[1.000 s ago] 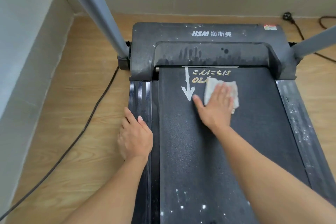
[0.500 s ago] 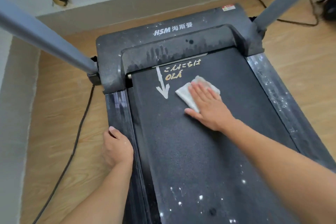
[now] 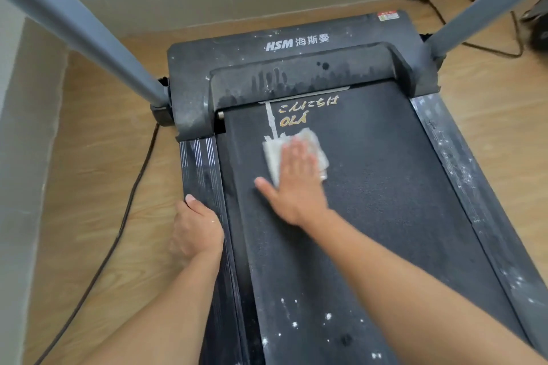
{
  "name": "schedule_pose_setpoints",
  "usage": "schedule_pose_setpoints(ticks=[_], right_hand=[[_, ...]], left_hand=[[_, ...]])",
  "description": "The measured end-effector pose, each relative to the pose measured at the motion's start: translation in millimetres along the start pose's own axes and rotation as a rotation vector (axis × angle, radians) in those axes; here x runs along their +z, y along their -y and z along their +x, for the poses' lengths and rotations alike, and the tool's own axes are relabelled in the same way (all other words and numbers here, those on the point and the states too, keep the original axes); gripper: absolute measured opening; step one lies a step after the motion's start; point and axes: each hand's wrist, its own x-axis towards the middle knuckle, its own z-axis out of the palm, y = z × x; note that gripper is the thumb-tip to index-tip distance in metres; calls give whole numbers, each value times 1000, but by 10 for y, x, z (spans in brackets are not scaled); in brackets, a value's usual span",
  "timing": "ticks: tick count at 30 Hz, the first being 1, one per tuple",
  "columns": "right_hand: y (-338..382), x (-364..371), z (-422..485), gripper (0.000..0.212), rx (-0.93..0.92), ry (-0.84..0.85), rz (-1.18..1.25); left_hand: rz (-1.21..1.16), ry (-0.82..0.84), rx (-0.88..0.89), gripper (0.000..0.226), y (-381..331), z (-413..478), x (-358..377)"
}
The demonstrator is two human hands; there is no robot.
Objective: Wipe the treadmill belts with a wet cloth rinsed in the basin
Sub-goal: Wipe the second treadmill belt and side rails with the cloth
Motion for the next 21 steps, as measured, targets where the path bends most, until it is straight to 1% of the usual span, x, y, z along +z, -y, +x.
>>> schedule_pose_setpoints(ticks=[2,3,4,6,7,8,9,11,13,15,17,19,20,21], right_hand=[[355,171,-234,91,-221,54,-45],[398,223,-364,87,-314,66,-64],[350,238,-462,85,-397,75,-84],[32,162,-559,85,-545,97,-141],[-195,100,-563,86,-566,103,-170],[-452,2,-542,88,-532,108,-179],[-732,-86,-521,91,-440,115,-165],[-1323,-273,-491,95,-158,91,-129],[-1853,-410,-539,95,103,25,-70],[-2163,-493,-641,94,326,-40,44],[-2092,-446,-701,101,500,-118,157],[-1678,-300,-660,112,625,-165,241],[-1390,-218,-628,116,622,-156,251],[-1070,-138,-613,117,562,-132,232]], left_hand=[[-45,40,-28,55,-4,26,-46],[-76,60,-57,58,-14,43,-70],[-93,76,-83,61,-17,55,-94],[-104,88,-92,63,-13,52,-129],[-106,84,-81,62,-14,38,-129],[-98,77,-58,61,-27,23,-126],[-79,75,-35,59,-25,-3,-119],[-57,71,-5,55,-57,-27,-104],[-46,57,2,53,-59,-28,-102],[-43,45,6,52,-60,-27,-87],[-42,43,12,50,-63,-24,-85],[-45,42,10,48,-63,-21,-74],[-47,39,6,47,-58,-16,-70],[-50,34,6,47,-54,-11,-61]])
